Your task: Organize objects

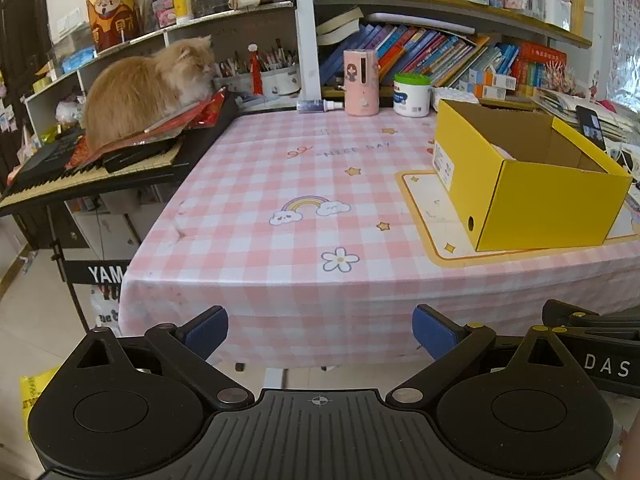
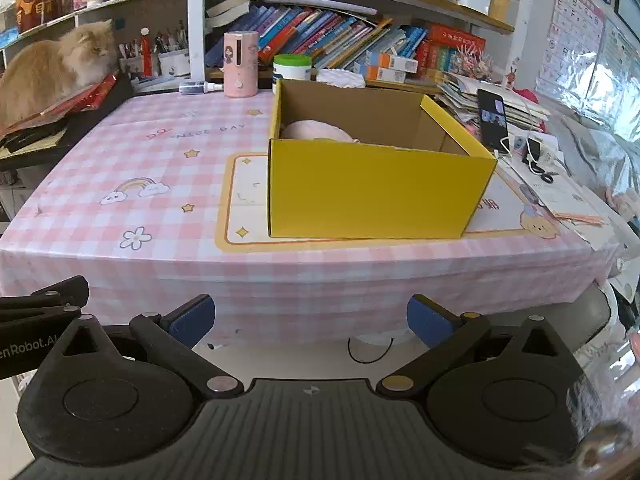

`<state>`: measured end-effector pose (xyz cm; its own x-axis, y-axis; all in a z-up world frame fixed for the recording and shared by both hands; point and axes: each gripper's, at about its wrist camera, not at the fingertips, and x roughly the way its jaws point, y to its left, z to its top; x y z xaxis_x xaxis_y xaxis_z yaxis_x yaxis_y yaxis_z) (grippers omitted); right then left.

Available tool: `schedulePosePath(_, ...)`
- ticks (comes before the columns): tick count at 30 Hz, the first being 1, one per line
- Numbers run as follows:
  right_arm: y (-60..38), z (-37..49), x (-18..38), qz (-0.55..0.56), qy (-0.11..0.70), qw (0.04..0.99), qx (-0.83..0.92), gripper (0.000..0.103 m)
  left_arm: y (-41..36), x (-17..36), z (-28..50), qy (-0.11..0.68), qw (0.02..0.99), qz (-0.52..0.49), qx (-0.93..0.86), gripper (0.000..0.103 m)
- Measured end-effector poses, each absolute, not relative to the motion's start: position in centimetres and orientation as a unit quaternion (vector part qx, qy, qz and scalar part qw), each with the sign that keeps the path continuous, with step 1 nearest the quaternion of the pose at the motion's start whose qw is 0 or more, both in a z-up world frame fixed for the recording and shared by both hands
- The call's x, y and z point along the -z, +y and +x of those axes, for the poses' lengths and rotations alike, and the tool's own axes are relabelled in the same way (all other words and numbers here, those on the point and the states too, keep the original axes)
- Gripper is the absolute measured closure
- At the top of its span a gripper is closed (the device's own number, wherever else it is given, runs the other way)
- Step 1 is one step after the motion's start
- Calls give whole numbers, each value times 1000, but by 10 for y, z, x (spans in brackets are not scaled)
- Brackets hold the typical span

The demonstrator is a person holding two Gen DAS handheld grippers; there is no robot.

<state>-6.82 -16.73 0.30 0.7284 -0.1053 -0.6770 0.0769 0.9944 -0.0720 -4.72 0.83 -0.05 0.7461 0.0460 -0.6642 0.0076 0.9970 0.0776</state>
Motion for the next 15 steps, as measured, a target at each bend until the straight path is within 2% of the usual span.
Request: schedulePosePath(15, -166, -69, -2, -23, 380, 923, 64, 0, 9, -2, -50, 356, 934, 34, -6, 3)
